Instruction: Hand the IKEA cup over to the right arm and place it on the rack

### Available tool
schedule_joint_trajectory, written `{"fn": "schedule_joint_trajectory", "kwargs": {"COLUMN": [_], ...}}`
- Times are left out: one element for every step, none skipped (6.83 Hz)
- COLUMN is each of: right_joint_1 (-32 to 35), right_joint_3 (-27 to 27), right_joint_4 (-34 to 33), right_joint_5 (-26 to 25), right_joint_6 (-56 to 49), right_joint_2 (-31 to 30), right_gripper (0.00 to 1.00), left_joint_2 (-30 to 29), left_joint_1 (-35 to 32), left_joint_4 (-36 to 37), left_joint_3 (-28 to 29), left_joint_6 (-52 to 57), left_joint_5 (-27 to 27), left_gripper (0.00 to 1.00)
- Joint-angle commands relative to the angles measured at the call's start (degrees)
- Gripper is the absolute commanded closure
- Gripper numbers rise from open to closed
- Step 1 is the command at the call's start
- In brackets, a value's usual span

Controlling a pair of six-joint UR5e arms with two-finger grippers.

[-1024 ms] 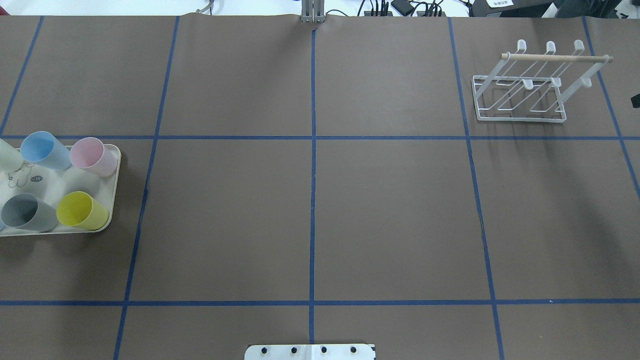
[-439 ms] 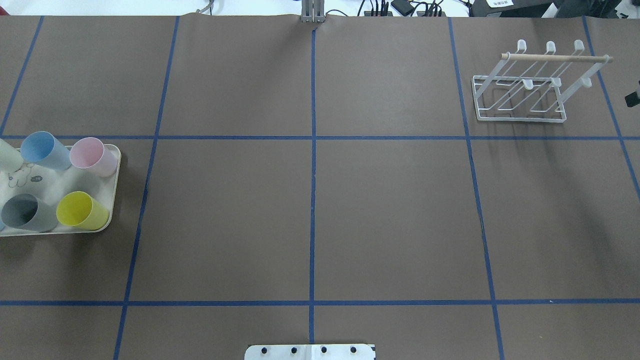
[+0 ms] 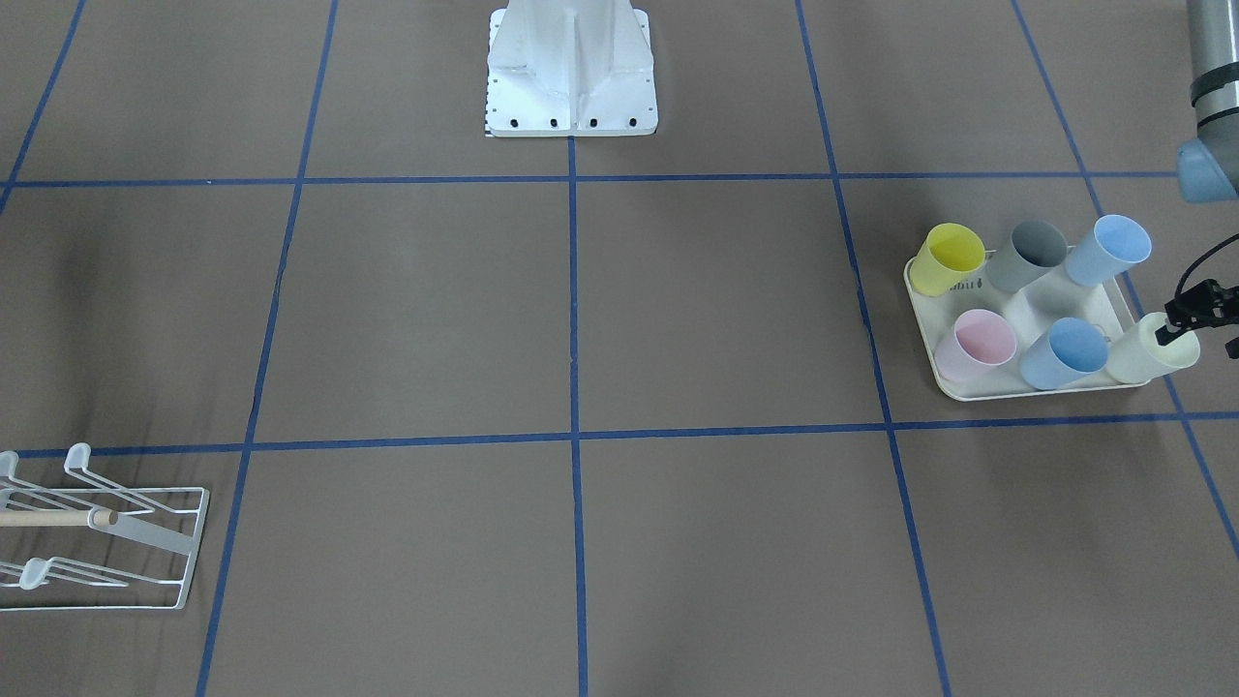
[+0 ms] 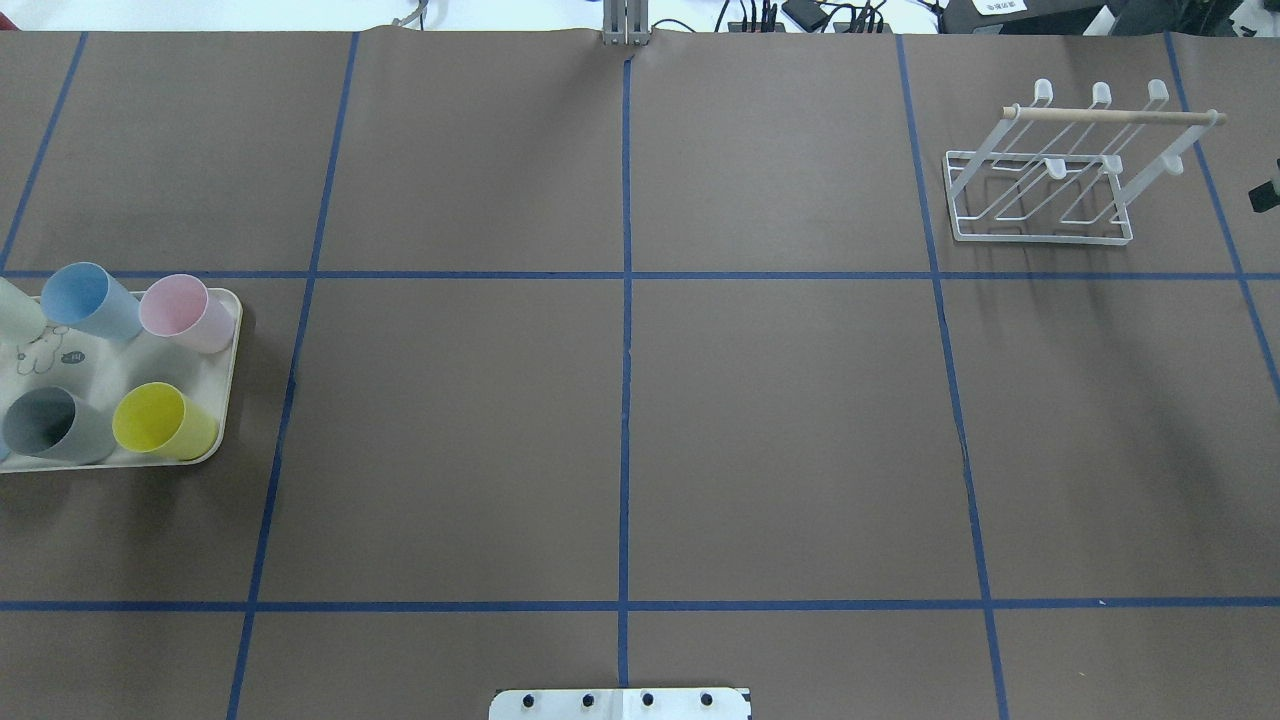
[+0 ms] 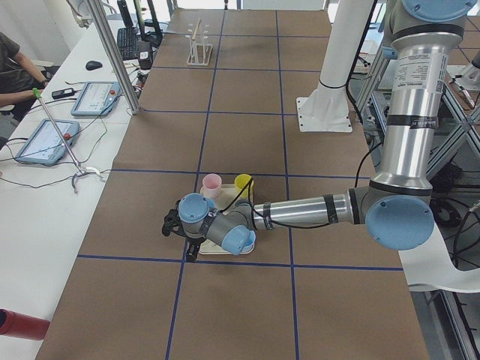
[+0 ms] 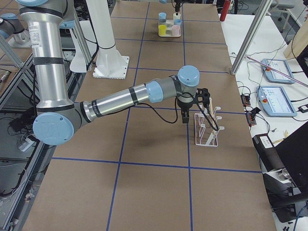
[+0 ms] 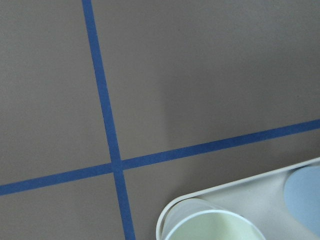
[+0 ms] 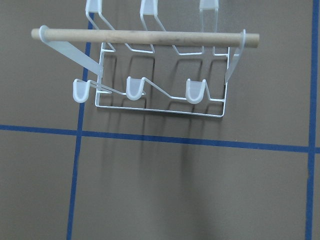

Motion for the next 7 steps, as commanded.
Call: {"fn": "schedule_joint_trajectory", "kwargs": {"right_joint_1": [0.0,0.0,0.0,0.0,0.0,0.0,0.0], "right_joint_3": [0.1,0.1,0.1,0.1,0.1,0.1,0.1], "right_joint_4": [0.0,0.0,0.0,-0.1,-0.1,0.0,-0.1], "right_joint_5": [0.0,0.1,0.1,0.1,0.1,0.1,0.2], "right_joint_6": [0.0,0.0,0.0,0.0,0.0,0.0,0.0], "right_joint_2": [0.1,0.1,0.1,0.4,0.4,0.4,0.4], "right_gripper": [0.00,0.00,0.00,0.00,0.00,0.00,0.00], "left_joint_2": [0.9,1.2,1.2,1.2,1.2,1.2,1.2], "left_joint_1": [0.0,0.0,0.0,0.0,0.0,0.1,0.1], "left_joint_4": [-1.2,-1.4,-1.4,-1.4,-1.4,-1.5,-1.4], "left_joint_3": [0.1,0.1,0.1,0.1,0.0,0.0,0.0], "left_joint_6": [0.0,0.0,0.0,0.0,0.0,0.0,0.0], "left_joint_5": [0.0,0.0,0.0,0.0,0.0,0.0,0.0], "left_gripper": [0.15,0.25,0.33,0.36,0.36,0.40,0.55]}}
